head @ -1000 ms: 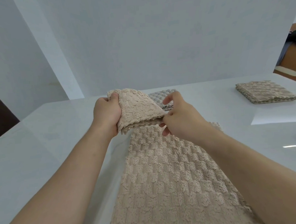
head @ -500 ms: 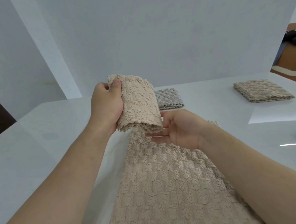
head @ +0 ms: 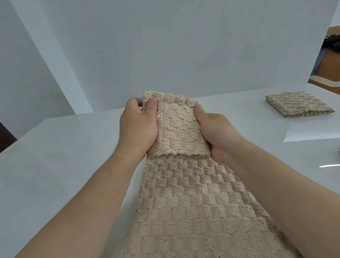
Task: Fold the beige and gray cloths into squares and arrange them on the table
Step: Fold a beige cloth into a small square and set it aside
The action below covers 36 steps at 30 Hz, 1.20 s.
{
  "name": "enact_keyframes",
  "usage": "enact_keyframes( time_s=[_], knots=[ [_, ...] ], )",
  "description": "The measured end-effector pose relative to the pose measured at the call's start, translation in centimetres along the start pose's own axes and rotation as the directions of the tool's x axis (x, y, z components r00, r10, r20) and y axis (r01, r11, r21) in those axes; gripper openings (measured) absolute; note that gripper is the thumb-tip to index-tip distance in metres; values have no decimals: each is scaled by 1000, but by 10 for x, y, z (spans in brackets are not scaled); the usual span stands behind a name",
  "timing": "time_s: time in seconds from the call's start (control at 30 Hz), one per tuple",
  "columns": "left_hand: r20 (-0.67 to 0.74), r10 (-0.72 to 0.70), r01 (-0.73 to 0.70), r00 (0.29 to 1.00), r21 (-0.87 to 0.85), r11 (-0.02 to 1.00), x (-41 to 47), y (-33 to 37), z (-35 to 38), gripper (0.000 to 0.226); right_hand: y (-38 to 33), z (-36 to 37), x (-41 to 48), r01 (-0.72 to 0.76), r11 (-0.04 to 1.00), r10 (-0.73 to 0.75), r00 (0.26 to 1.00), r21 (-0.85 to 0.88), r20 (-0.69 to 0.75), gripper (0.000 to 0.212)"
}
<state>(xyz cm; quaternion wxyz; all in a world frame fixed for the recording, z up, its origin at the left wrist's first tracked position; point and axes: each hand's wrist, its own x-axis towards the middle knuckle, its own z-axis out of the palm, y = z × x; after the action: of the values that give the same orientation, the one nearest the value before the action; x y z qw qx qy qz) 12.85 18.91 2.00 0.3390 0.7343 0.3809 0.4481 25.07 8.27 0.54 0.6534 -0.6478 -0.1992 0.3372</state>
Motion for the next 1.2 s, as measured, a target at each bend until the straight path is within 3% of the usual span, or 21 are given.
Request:
enact_keyframes(
  time_s=[0.07, 0.17, 0.27, 0.47, 0.67, 0.9, 1.07, 1.2],
  knots=[
    [6, 11, -11, 1000, 35, 999, -1, -3, 3, 30, 0, -2, 1, 118, 975, -131, 990, -188, -56, 67],
    [22, -12, 10, 1000, 63, 998, -3, -10, 8, 24, 1, -7, -2, 261, 837, -333, 940, -482, -70, 52],
    [37, -52, 50, 998, 59, 997, -5, -18, 15, 24, 6, -10, -1, 276, 775, -363, 931, -568, -43, 42],
    [63, -142, 141, 988, 25, 990, -9, -28, 26, 25, 11, -13, 7, 243, 766, -337, 940, -596, -49, 41],
    [96, -136, 139, 986, -22, 990, -14, -21, 27, 37, 8, -25, 19, 192, 875, -264, 959, -444, -106, 69],
    [102, -127, 131, 987, -35, 991, -21, -21, 30, 41, 12, -28, 23, 232, 826, -326, 940, -514, -100, 39],
    [91, -74, 68, 993, 67, 995, -21, -29, 34, 34, 12, -32, 23, 261, 779, -365, 928, -570, -73, 35],
    [112, -104, 94, 988, 90, 991, -19, -39, 35, 37, 15, -30, 24, 223, 760, -311, 950, -611, -41, 36]
  ],
)
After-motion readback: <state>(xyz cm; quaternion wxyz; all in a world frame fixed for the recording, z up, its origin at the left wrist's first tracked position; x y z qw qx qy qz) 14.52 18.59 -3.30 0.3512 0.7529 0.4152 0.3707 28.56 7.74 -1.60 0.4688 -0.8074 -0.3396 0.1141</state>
